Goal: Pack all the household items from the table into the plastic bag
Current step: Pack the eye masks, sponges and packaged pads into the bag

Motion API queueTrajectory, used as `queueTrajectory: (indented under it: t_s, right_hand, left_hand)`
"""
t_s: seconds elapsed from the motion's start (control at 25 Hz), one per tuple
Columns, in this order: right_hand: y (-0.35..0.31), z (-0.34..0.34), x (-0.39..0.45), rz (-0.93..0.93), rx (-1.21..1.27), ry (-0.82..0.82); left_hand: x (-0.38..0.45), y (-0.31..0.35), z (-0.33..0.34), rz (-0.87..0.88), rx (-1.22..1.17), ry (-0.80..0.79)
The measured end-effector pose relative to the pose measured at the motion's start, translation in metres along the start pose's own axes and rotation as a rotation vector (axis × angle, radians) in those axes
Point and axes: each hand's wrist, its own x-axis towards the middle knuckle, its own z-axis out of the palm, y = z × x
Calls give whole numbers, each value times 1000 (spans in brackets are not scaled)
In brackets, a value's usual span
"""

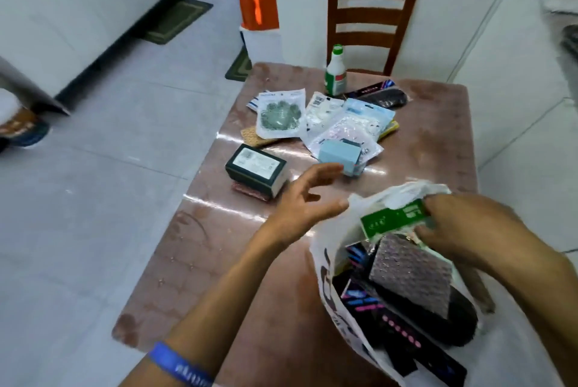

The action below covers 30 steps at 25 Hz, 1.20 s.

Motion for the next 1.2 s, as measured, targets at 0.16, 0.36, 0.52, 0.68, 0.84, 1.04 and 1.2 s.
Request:
queueTrajectory:
  t_s: [0.16,0.36,0.52,0.68,0.84,1.04,1.2]
  right_hand:
    - [-58,-40,13,-97,280,114]
    - [-125,-67,-2,12,356,209]
    - [-190,-28,19,-42,487,126]
    - [-221,10,60,39,568,127]
    - [-237,38,88,57,599,84]
    - [-233,49,70,61,637,76]
    - [-217,55,42,81,697,100]
  left_hand:
    - [38,-66,-85,-275,531,287]
    - [122,-144,-159,-268,1389,-135]
    - [144,-156,-173,-135,1437,-244]
    - [63,-160,-180,-239,1418,-362]
    - [24,-181,-193,-493,894,-569]
    - [103,-214,-193,-212,1071,-168]
    - [133,-225,-172,-150,1252,-30]
